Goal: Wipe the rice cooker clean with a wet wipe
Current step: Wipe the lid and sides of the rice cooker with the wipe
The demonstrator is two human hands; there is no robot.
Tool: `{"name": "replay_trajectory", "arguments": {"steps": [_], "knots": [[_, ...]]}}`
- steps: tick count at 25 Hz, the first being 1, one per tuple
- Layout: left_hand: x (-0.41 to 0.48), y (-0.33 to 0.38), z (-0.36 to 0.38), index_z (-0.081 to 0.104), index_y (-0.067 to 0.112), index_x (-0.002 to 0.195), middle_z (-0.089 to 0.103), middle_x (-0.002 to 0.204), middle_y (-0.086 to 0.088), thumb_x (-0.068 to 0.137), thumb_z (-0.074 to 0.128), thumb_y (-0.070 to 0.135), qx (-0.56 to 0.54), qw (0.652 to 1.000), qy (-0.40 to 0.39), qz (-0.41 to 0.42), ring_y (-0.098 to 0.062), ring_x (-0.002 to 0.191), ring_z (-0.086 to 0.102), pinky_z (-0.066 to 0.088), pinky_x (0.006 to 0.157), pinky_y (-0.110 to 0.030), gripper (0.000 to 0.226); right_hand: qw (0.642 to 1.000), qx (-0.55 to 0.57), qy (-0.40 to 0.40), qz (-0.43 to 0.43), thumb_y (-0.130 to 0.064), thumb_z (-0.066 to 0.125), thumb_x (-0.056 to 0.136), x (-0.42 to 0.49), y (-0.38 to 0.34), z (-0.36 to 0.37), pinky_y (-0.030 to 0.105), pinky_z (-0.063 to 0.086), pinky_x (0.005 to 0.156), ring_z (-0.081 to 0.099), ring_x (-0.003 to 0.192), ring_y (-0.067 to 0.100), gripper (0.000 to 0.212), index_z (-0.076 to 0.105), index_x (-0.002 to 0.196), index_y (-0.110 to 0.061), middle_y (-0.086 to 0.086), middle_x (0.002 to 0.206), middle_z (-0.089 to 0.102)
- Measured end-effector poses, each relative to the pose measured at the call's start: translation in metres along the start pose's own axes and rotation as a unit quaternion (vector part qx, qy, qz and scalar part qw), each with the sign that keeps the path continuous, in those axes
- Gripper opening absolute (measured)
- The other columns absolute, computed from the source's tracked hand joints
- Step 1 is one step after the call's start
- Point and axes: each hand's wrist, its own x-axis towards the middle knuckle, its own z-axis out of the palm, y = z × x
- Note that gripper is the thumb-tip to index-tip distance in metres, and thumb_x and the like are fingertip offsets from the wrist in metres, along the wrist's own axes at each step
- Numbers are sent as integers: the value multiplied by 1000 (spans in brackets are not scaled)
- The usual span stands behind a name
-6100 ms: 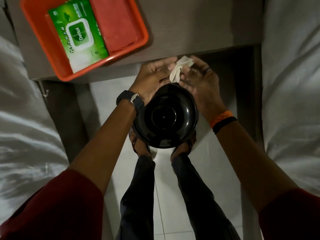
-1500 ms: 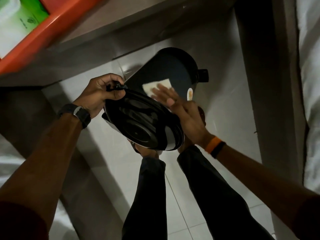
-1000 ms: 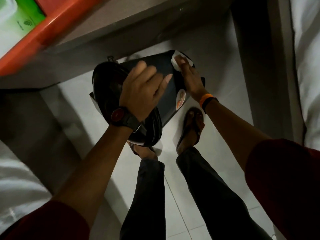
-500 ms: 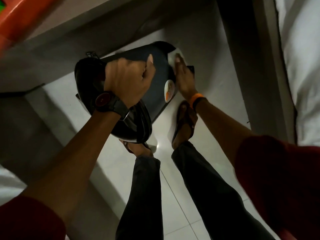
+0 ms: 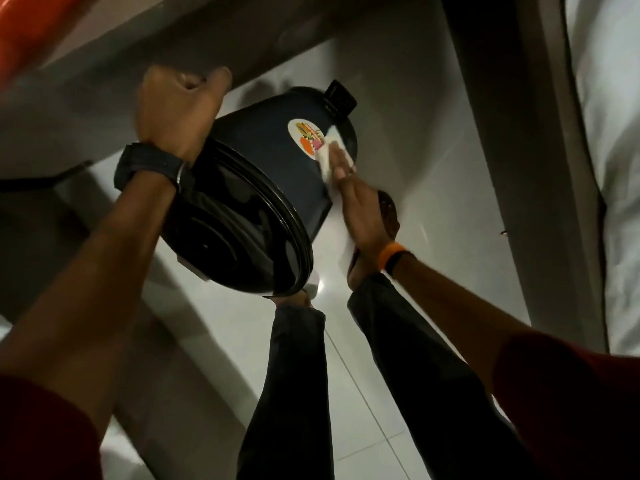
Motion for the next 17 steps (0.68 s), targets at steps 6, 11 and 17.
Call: {"name": "replay_trajectory", "arguments": {"steps": [6, 11, 17], "knots": [[25, -10, -11, 37, 21, 44, 39, 34, 11, 76, 63, 52, -15, 999, 26, -29, -3, 31, 30, 26, 39, -15, 52, 996, 10, -60, -68, -32, 31, 109, -48, -10, 32, 47, 23, 128, 23, 156, 19, 52, 31, 157, -11, 8, 166, 31], [45, -18, -19, 39, 21, 48, 44, 33, 17, 83, 57, 50, 19, 1000, 0, 20, -3, 32, 33, 26, 41, -15, 49, 977, -69, -56, -193, -24, 23, 110, -35, 2, 41, 18, 19, 126, 14, 160, 21, 51, 26, 159, -13, 3, 170, 17], [43, -3, -11, 37, 25, 46, 42, 31, 22, 82, 60, 45, -30, 998, 61, 12, 3, 32, 36, 25, 38, -9, 47, 990, 38, 102, 90, -31, 22, 112, 75, -8, 13, 35, 13, 130, 20, 158, 20, 50, 22, 160, -17, 1, 169, 22]]}}
